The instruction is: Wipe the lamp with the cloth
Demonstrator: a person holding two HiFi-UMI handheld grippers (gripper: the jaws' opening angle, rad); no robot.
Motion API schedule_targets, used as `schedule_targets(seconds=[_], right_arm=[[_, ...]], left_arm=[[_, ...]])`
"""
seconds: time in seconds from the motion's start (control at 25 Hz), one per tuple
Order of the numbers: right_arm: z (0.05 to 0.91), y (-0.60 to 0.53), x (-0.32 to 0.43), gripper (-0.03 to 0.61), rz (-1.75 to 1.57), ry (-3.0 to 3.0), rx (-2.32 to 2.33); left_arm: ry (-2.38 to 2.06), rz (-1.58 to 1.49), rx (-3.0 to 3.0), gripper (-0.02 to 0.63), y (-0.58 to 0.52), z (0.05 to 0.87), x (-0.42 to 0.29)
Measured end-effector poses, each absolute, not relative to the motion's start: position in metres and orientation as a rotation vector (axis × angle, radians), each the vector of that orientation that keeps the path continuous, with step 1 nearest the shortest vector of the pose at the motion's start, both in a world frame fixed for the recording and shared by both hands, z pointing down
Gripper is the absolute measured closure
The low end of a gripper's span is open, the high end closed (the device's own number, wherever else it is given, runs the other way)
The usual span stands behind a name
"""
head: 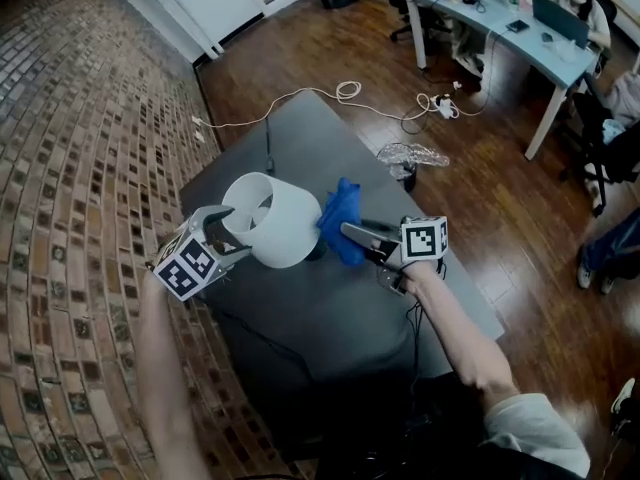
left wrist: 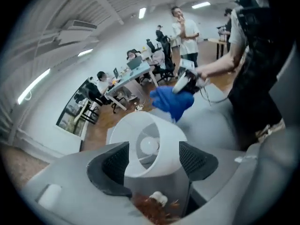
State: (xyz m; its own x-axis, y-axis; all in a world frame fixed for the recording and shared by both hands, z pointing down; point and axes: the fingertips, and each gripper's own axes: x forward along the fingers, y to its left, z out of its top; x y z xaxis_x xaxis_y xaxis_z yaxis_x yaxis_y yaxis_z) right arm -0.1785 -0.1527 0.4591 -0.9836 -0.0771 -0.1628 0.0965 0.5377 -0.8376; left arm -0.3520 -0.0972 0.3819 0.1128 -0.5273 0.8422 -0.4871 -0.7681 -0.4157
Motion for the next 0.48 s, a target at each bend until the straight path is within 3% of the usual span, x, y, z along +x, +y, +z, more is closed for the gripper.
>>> schedule_targets(seconds=[0.2, 0.36, 0.48], right_arm=[[0.336, -0.106, -0.218, 0.485, -1.306, 2.361, 0.497], [0.389, -0.117, -0.267, 0.485, -1.424, 2.528, 0.304], [0.45, -0.126, -0.262, 0.485, -1.536, 2.573, 0.078]], left_arm=[[0.833, -1.92, -2.12, 0.273, -0.093, 0.431, -0.378], [0.845, -1.882, -2.094, 0.305, -0.092, 0.438, -0.375], [0.855, -1.841, -2.125, 0.305, -0.092, 0.438, -0.369]])
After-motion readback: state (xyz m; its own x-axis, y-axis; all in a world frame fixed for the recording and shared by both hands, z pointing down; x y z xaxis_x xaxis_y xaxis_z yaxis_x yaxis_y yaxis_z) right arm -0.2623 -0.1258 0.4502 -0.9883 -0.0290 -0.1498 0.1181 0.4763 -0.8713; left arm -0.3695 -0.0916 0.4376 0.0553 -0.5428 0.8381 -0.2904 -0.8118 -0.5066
